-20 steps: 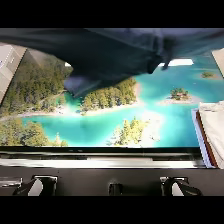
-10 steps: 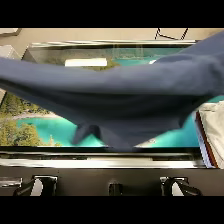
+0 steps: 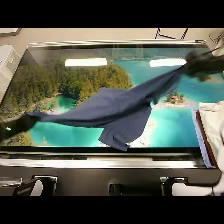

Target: Fold the clothes and pants, and hang the long-sleeved shirts on hangers.

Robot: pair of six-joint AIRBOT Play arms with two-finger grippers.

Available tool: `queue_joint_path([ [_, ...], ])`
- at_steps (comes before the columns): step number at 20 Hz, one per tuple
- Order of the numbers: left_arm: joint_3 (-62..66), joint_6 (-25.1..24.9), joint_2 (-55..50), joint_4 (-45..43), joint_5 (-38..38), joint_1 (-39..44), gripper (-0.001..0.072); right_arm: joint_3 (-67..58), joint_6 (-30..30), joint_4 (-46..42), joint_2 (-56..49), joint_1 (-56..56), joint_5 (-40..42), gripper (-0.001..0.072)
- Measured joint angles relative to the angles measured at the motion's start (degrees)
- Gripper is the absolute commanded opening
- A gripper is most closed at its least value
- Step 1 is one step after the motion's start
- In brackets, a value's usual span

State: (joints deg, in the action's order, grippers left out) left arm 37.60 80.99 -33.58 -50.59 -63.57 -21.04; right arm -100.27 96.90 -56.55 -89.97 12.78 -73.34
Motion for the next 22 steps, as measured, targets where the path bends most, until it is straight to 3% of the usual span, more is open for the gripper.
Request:
queue_joint_path([
  [1,-2.3,0.0,0.0,0.4,0.3,0.5,0.0023,0.0,0.7,0.7,-3.7,-1.7,-1.1,0.0265],
  [2,-4.1,0.1,0.0,0.7,0.5,0.8,0.0024,0.0,0.9,1.1,-6.6,-3.2,-2.1,0.0561],
  [3,-5.2,0.2,0.0,0.8,0.6,1.1,0.0023,0.0,1.3,1.4,-9.1,-4.6,-2.9,0.071],
  [6,-6.4,0.3,0.0,1.2,1.4,1.5,0.0023,-0.1,1.1,-1.4,-12.5,-6.0,-6.6,0.0663],
  [8,-6.6,0.4,0.0,1.4,2.0,1.6,0.0024,1.1,0.1,-7.7,-12.5,-5.6,-12.4,0.065],
  [11,-6.7,0.4,0.0,1.5,3.2,1.7,0.0024,12.3,-1.9,-12.9,-8.5,-5.4,-17.5,0.0653],
  [16,-6.7,0.1,0.0,1.5,4.3,1.8,0.0024,41.5,-6.6,-2.8,2.8,-5.3,-5.4,0.0628],
  [21,-6.7,0.0,0.0,1.5,4.6,1.8,0.0023,53.4,-10.2,11.3,6.2,-8.2,6.4,0.0624],
  [22,-6.7,0.0,0.0,1.5,4.6,1.8,0.0023,54.2,-10.0,13.0,6.4,-9.8,8.9,0.0563],
])
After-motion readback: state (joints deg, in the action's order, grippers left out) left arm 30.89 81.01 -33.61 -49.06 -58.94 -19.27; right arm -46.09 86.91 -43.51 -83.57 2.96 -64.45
